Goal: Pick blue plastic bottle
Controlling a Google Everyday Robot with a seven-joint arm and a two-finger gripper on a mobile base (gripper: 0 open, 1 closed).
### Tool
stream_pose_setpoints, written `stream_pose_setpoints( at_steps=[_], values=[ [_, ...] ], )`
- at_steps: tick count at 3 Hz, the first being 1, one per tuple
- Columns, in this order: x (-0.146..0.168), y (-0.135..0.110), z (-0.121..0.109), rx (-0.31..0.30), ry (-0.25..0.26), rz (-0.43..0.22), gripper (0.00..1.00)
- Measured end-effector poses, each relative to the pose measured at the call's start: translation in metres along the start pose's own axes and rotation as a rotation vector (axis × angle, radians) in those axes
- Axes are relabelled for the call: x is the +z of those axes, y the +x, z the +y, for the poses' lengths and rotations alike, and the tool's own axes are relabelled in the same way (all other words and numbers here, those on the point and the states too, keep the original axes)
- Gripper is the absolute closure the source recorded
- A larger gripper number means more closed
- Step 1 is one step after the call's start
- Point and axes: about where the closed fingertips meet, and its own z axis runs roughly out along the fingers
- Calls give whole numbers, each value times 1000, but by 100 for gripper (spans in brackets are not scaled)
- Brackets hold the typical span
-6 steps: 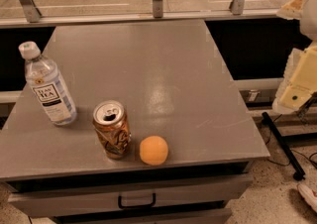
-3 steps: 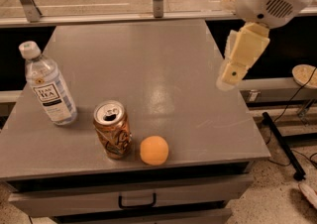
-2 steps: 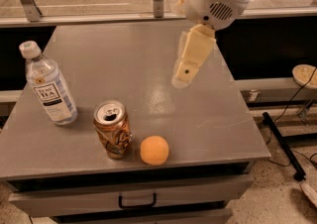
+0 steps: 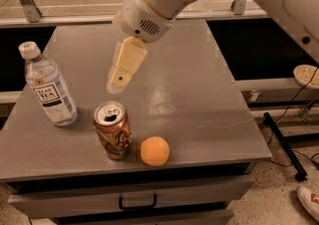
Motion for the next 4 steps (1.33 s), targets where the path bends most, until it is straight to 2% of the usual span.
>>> stream_pose_setpoints(
  at_steps=[1,2,3,4],
  values=[
    [21,-35,-7,-13,11,-50,0],
    [22,-38,-7,-14,14,-54,0],
    [30,-42,-1,16,2,-91,0],
    [52,-65,8,34,-20,-166,0]
  ],
)
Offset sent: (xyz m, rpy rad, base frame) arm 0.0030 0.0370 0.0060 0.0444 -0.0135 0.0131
